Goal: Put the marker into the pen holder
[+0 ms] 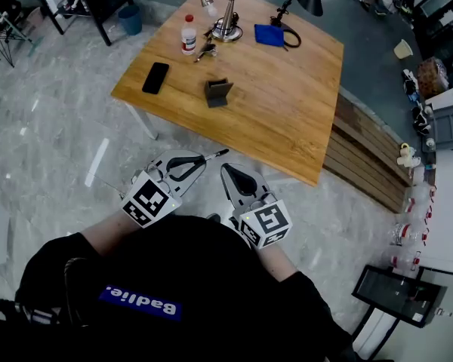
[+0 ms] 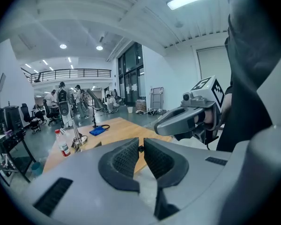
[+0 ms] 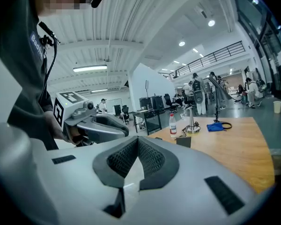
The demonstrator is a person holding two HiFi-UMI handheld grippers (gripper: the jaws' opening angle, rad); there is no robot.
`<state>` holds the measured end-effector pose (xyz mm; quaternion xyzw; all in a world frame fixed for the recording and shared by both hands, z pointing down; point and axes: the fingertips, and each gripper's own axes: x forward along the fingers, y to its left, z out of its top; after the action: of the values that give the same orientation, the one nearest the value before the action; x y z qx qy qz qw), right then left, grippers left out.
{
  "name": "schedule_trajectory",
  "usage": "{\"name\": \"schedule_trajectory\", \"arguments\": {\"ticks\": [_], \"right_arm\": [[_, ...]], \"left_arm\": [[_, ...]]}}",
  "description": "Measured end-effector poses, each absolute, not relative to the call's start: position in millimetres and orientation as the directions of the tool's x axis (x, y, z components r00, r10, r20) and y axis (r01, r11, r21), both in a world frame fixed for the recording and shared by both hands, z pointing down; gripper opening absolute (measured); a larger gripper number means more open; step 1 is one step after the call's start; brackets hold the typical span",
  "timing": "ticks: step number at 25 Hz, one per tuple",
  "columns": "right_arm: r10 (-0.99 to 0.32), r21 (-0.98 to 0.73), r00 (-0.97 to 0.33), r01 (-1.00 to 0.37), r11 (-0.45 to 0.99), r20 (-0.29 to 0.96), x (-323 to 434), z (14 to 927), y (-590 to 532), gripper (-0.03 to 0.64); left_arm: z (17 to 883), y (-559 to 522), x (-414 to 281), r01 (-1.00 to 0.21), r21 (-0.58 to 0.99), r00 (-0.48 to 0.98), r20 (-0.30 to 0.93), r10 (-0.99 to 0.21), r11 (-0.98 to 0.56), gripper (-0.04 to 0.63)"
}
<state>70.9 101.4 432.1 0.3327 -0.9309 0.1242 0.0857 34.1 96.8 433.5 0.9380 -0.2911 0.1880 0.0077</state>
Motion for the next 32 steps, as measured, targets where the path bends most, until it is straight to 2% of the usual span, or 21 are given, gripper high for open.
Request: {"name": "schedule_trajectory", "arguments": {"ticks": [16, 32], "right_arm": [[-0.581, -0.192, -0.781, -0.621, 0.76, 0.228, 102, 438, 77, 0.003], [-0.697, -0.163, -0.65, -0.756, 0.634, 0.303, 50, 433, -47, 0.003]], "left_arm": [[420, 31, 13, -0.685, -0.166, 0.637, 0.337, -0.694, -0.709, 0.041], [429, -125, -36, -0.572, -0.148, 0.741, 0.33, -0.585, -0.807, 0.041]]}}
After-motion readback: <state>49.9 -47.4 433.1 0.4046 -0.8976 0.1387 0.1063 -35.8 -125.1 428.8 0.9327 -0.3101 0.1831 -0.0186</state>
